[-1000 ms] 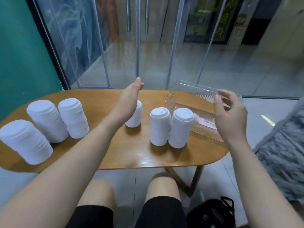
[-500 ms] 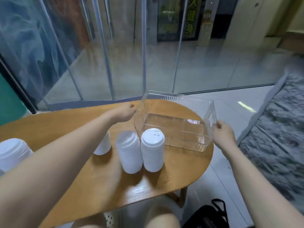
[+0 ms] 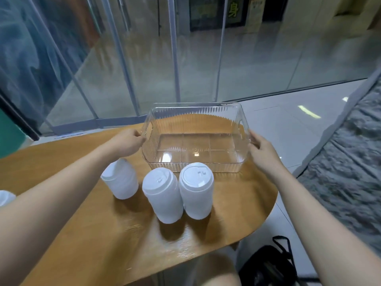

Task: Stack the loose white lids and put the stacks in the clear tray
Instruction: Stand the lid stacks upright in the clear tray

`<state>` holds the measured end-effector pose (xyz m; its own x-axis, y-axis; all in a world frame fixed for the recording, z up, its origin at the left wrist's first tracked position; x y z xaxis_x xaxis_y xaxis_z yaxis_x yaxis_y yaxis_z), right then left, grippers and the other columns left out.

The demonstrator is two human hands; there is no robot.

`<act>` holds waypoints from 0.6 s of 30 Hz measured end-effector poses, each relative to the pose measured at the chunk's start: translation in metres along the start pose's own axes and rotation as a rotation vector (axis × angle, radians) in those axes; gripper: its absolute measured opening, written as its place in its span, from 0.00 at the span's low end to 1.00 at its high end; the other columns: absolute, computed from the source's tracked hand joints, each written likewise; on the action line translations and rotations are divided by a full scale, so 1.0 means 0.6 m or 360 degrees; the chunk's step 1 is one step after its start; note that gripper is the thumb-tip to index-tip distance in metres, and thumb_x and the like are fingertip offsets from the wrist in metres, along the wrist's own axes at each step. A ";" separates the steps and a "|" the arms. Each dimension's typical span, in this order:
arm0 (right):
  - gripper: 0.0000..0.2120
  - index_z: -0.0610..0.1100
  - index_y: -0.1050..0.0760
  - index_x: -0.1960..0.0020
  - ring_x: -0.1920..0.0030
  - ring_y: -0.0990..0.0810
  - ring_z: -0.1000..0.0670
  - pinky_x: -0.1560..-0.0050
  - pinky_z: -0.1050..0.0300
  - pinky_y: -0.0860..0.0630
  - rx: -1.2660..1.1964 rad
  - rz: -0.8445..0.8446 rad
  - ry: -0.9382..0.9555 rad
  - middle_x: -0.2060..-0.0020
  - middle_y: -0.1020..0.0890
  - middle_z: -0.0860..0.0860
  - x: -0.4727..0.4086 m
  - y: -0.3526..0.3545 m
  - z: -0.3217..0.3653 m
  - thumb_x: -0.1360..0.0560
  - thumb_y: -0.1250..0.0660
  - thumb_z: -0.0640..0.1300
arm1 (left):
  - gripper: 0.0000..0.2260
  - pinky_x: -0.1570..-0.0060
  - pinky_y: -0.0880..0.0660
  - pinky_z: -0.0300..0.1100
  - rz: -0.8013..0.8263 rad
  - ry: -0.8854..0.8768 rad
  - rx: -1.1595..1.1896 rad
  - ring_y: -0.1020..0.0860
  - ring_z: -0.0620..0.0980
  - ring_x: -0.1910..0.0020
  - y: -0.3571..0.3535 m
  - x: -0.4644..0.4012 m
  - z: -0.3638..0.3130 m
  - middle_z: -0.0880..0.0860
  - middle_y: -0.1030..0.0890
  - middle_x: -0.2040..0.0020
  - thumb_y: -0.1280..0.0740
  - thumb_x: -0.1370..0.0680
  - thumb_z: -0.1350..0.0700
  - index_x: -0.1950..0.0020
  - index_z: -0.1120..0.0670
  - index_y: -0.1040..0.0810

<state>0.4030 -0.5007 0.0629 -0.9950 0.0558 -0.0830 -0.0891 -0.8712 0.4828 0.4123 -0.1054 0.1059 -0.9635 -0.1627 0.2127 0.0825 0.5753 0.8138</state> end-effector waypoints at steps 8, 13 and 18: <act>0.25 0.50 0.26 0.35 0.46 0.25 0.60 0.47 0.64 0.30 0.0207 0.0116 0.0359 0.48 0.24 0.54 0.135 -0.065 -0.035 0.33 0.36 0.48 | 0.15 0.43 0.31 0.43 -0.0126 -0.0586 -0.0050 0.24 0.47 0.40 0.024 0.140 -0.126 0.46 0.21 0.39 0.39 0.15 0.46 0.32 0.50 0.22; 0.52 0.64 0.44 0.21 0.28 0.30 0.55 0.27 0.52 0.32 0.0359 0.0691 0.0197 0.29 0.29 0.59 0.200 -0.164 -0.073 0.38 0.23 0.69 | 0.33 0.28 0.37 0.48 0.0087 -0.1128 -0.0511 0.35 0.47 0.28 -0.037 0.231 -0.188 0.44 0.32 0.26 0.32 0.27 0.28 0.24 0.36 0.32; 0.50 0.66 0.37 0.27 0.33 0.26 0.55 0.34 0.45 0.25 0.0271 0.0587 0.0264 0.36 0.25 0.66 0.201 -0.214 -0.048 0.44 0.17 0.68 | 0.40 0.29 0.45 0.47 0.0174 -0.1212 -0.0801 0.33 0.46 0.31 -0.099 0.233 -0.184 0.41 0.27 0.33 0.39 0.33 0.20 0.25 0.36 0.31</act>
<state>0.2958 -0.3959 -0.0343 -0.9420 -0.3354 -0.0102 0.2510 -0.7244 0.6421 0.3006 -0.2507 0.1472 -0.8365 0.5469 0.0339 0.1124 0.1107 0.9875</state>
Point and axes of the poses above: each hand's wrist, its own x-axis away from the middle knuckle, its own y-axis out of the back of the hand, z = x × y, the point moved 7 cm from there along -x, towards the middle knuckle
